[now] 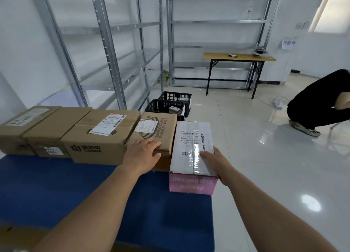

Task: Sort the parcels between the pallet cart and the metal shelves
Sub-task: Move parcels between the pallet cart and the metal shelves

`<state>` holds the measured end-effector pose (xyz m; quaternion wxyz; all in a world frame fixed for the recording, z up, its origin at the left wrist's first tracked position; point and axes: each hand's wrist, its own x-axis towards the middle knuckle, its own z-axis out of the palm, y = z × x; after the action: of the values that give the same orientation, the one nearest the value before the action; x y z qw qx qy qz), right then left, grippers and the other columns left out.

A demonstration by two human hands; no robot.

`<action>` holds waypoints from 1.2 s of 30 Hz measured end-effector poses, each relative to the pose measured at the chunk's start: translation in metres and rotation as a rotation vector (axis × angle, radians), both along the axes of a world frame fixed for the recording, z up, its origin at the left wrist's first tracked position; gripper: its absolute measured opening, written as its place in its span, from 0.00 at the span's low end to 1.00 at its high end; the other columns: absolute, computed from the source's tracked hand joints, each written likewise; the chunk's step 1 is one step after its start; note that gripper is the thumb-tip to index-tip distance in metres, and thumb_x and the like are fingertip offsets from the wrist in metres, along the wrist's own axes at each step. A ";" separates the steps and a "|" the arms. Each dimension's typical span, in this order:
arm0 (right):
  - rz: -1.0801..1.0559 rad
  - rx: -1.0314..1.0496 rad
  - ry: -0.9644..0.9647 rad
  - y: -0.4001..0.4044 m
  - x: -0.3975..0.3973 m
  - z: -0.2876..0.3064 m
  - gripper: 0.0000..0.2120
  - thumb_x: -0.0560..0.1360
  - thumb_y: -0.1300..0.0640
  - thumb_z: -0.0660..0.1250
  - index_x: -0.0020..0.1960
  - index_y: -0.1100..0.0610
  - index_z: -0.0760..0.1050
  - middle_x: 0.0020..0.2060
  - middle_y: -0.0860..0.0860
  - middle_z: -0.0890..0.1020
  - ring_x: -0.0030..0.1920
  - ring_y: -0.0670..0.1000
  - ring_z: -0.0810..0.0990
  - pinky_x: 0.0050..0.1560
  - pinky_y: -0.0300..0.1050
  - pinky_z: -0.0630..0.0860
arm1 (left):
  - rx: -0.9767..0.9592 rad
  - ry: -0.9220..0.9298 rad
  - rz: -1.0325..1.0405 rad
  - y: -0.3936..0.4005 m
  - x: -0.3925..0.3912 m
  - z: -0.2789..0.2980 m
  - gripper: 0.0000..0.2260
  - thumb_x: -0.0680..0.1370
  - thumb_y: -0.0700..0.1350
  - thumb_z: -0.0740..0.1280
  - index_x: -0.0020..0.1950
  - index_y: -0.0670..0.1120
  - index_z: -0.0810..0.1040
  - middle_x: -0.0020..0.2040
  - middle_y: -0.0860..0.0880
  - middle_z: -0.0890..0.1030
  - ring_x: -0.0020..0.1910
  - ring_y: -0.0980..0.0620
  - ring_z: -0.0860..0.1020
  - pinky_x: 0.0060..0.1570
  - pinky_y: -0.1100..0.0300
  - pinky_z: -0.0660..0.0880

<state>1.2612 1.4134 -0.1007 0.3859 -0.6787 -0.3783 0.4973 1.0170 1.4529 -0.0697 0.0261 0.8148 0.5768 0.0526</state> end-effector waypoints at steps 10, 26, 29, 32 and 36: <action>0.043 -0.056 0.147 -0.001 0.007 -0.003 0.14 0.75 0.48 0.64 0.60 0.40 0.67 0.52 0.53 0.81 0.52 0.60 0.82 0.52 0.68 0.76 | -0.007 0.012 0.001 0.001 0.001 -0.002 0.23 0.78 0.58 0.58 0.73 0.57 0.61 0.75 0.50 0.61 0.72 0.48 0.60 0.69 0.49 0.57; 0.060 0.081 -0.287 0.003 0.002 0.019 0.25 0.76 0.48 0.64 0.69 0.54 0.63 0.61 0.54 0.74 0.58 0.57 0.75 0.59 0.55 0.72 | 0.046 -0.018 0.018 -0.018 -0.004 0.006 0.27 0.78 0.57 0.59 0.76 0.55 0.55 0.75 0.49 0.60 0.73 0.48 0.58 0.70 0.50 0.56; 0.138 0.193 -0.649 -0.004 -0.009 0.031 0.32 0.75 0.45 0.64 0.75 0.54 0.58 0.68 0.57 0.70 0.66 0.59 0.70 0.65 0.58 0.69 | 0.093 -0.068 0.053 -0.037 -0.008 0.010 0.27 0.79 0.57 0.58 0.76 0.53 0.55 0.76 0.49 0.59 0.74 0.50 0.57 0.71 0.51 0.55; 0.182 0.374 -0.814 -0.022 -0.034 0.040 0.29 0.76 0.45 0.63 0.74 0.53 0.62 0.71 0.54 0.67 0.70 0.56 0.64 0.68 0.54 0.64 | 0.147 -0.163 0.116 -0.067 -0.017 0.009 0.26 0.79 0.56 0.59 0.75 0.52 0.58 0.75 0.48 0.60 0.74 0.49 0.57 0.71 0.52 0.55; 0.270 0.613 -0.820 -0.061 -0.077 0.035 0.22 0.77 0.48 0.63 0.69 0.53 0.70 0.67 0.51 0.72 0.66 0.52 0.67 0.65 0.50 0.67 | 0.165 -0.319 0.260 -0.113 -0.033 -0.001 0.25 0.79 0.56 0.59 0.75 0.52 0.61 0.76 0.49 0.59 0.75 0.50 0.55 0.72 0.51 0.54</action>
<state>1.1841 1.3524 -0.0660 0.3197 -0.6186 -0.7103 0.1029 0.9835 1.3402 -0.0708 0.0434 0.7143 0.6592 0.2309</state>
